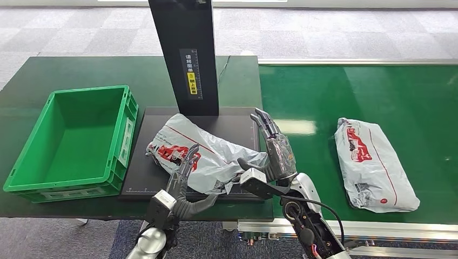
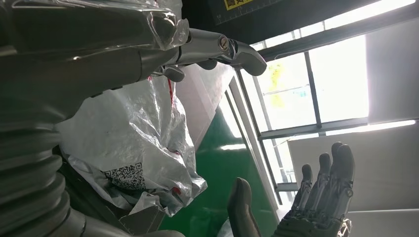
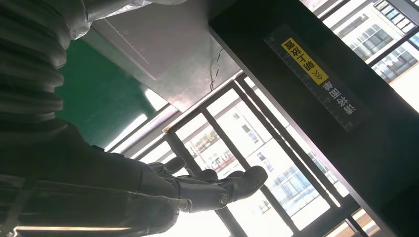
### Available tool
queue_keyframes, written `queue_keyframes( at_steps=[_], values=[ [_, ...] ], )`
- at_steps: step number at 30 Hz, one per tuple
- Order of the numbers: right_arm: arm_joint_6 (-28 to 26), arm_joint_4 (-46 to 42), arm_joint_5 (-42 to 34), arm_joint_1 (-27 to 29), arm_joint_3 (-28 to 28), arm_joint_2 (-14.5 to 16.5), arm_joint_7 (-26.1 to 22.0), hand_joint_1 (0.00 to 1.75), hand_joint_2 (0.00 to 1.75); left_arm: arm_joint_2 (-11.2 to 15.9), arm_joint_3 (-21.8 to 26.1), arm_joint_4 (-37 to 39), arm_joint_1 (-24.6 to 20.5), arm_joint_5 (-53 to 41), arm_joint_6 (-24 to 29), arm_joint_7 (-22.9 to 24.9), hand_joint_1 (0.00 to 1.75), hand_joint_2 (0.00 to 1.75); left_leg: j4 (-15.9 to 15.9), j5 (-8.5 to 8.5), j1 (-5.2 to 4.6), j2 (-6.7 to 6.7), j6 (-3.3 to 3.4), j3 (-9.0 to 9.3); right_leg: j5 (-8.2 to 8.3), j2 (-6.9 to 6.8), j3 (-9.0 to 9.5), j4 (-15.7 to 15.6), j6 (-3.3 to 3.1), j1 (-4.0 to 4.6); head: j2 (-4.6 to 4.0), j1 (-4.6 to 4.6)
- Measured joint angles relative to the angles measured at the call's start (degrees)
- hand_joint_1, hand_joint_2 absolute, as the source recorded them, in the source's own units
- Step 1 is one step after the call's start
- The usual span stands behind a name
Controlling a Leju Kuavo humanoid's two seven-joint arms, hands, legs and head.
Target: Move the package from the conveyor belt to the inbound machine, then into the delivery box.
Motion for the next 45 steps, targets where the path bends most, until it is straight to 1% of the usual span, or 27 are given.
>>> queue_keyframes(
  at_steps=[45],
  values=[
    [0.0, 0.0, 0.0, 0.0, 0.0, 0.0, 0.0, 0.0, 1.75, 0.0, 0.0, 0.0, 0.0, 0.0, 0.0, 0.0, 0.0, 1.75, 0.0, 0.0, 0.0, 0.0, 0.0, 0.0, 0.0, 0.0, 0.0, 0.0, 0.0, 0.0, 0.0, 0.0]
  ],
)
